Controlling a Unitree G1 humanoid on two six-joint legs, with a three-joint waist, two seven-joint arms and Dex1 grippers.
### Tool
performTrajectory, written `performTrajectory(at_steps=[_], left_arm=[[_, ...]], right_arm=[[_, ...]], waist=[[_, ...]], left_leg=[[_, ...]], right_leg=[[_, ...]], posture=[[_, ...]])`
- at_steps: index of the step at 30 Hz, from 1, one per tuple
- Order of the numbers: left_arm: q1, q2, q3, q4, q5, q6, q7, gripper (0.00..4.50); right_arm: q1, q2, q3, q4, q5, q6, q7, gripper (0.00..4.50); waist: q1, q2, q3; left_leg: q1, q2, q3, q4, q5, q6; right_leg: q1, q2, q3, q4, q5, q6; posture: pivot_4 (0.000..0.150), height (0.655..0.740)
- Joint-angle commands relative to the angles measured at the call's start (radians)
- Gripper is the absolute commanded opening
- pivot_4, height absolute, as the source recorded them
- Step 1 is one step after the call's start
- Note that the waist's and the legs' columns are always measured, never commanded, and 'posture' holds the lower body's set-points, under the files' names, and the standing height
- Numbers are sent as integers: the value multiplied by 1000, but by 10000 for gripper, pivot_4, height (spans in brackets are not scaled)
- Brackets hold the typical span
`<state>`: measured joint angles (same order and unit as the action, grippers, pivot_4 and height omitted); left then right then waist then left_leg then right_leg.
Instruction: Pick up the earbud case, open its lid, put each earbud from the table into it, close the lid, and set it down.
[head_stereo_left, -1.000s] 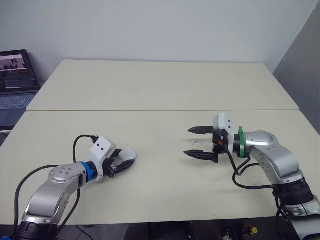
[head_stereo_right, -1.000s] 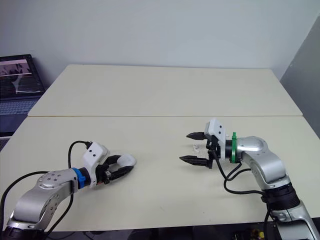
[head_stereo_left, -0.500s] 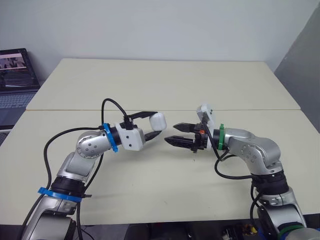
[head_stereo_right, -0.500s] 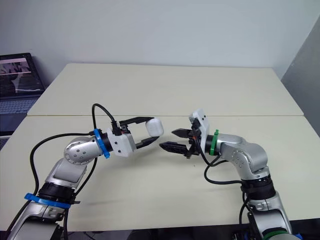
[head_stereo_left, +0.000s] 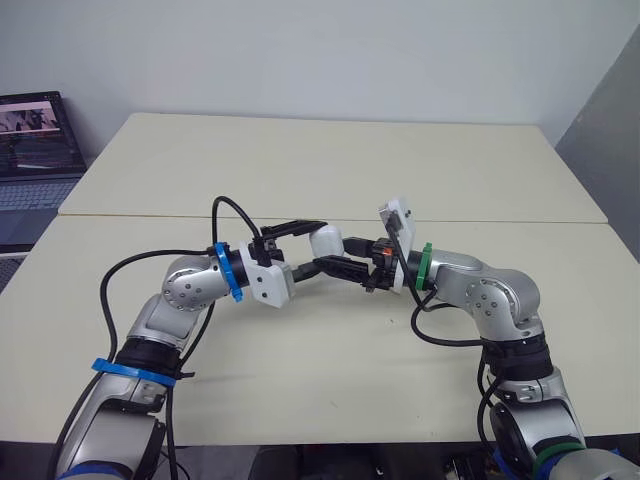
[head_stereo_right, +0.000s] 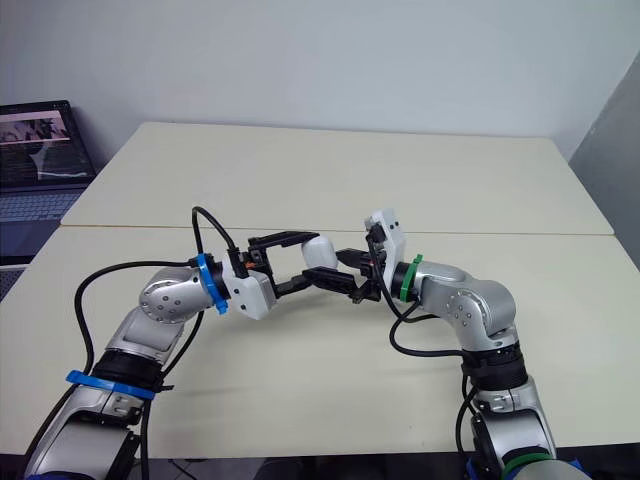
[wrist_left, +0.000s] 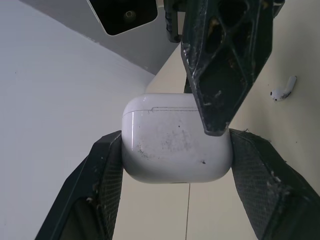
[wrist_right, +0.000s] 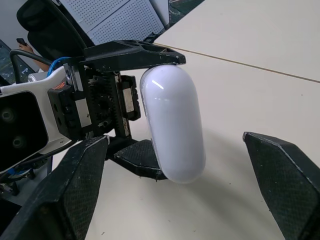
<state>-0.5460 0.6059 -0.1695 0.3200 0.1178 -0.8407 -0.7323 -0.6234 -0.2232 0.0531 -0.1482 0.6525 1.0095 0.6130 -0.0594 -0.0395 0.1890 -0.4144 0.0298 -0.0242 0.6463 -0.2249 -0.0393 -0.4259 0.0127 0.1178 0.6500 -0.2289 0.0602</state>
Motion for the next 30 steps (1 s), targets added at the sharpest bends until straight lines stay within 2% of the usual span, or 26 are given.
performTrajectory(at_steps=[1, 2, 10, 11, 15, 20, 22, 25, 30], left_arm=[[-20, -5, -5, -25, -23, -20, 6, 27825], [-20, -6, -6, -26, -23, -21, 6, 27825], [-24, -14, -13, -30, -23, -26, 4, 27825], [-24, -15, -15, -29, -24, -28, 2, 27825], [-18, -17, -25, -34, -37, -32, -9, 27825], [-6, -6, -34, -40, -95, -21, -51, 44261], [-1, 3, -35, -57, -122, -4, -71, 45000], [26, 43, -37, -164, -238, 172, -156, 45000], [-15, 155, -22, -322, -401, 624, -311, 45000]], right_arm=[[-12, -8, -6, -1, 0, -28, 10, 41437], [-14, -7, -4, 1, 0, -29, 10, 39354], [-16, -26, 28, 8, -17, -53, 41, 10229], [-16, -26, 27, 9, -16, -55, 42, 7717], [-20, -20, 17, 15, -6, -55, 37, 7753], [-12, -29, 11, 18, -5, -56, 36, 7752], [-9, -33, 7, 24, -10, -62, 32, 7752], [-7, -58, 10, 53, -68, -115, 11, 7752], [-5, -170, 159, 98, -329, -376, 30, 7752]], waist=[[0, 0, 0], [0, 0, 0], [0, 0, 0], [0, 0, 0], [0, 0, 0], [0, 0, 0], [0, 0, 0], [-1, 0, 0], [-5, 0, 0]], left_leg=[[0, 0, 0, 0, 0, 0], [0, 0, 0, 0, 0, 0], [0, 0, 0, 0, 0, 0], [0, 0, 0, 0, 0, 0], [0, 0, -1, 0, 0, 0], [0, 0, -1, 0, 0, 0], [0, 0, -1, 0, 0, 0], [0, 0, -1, 0, 0, 0], [0, 0, -1, 0, 0, 0]], right_leg=[[0, 0, 0, 0, 0, 0], [0, 0, 0, 0, 0, 0], [0, 0, 0, 0, 0, 0], [0, 0, 0, 0, 0, 0], [0, 0, -1, 0, 0, 0], [0, 0, -1, 0, 0, 0], [0, 0, -1, 0, 0, 0], [0, 0, -1, 0, 0, 0], [0, 0, -1, 0, -3, 4]], posture=[[1500, 7400], [1500, 7400], [1500, 7400], [1500, 7400], [1500, 7400], [1500, 7400], [1500, 7400], [1500, 7400], [1500, 7400]])
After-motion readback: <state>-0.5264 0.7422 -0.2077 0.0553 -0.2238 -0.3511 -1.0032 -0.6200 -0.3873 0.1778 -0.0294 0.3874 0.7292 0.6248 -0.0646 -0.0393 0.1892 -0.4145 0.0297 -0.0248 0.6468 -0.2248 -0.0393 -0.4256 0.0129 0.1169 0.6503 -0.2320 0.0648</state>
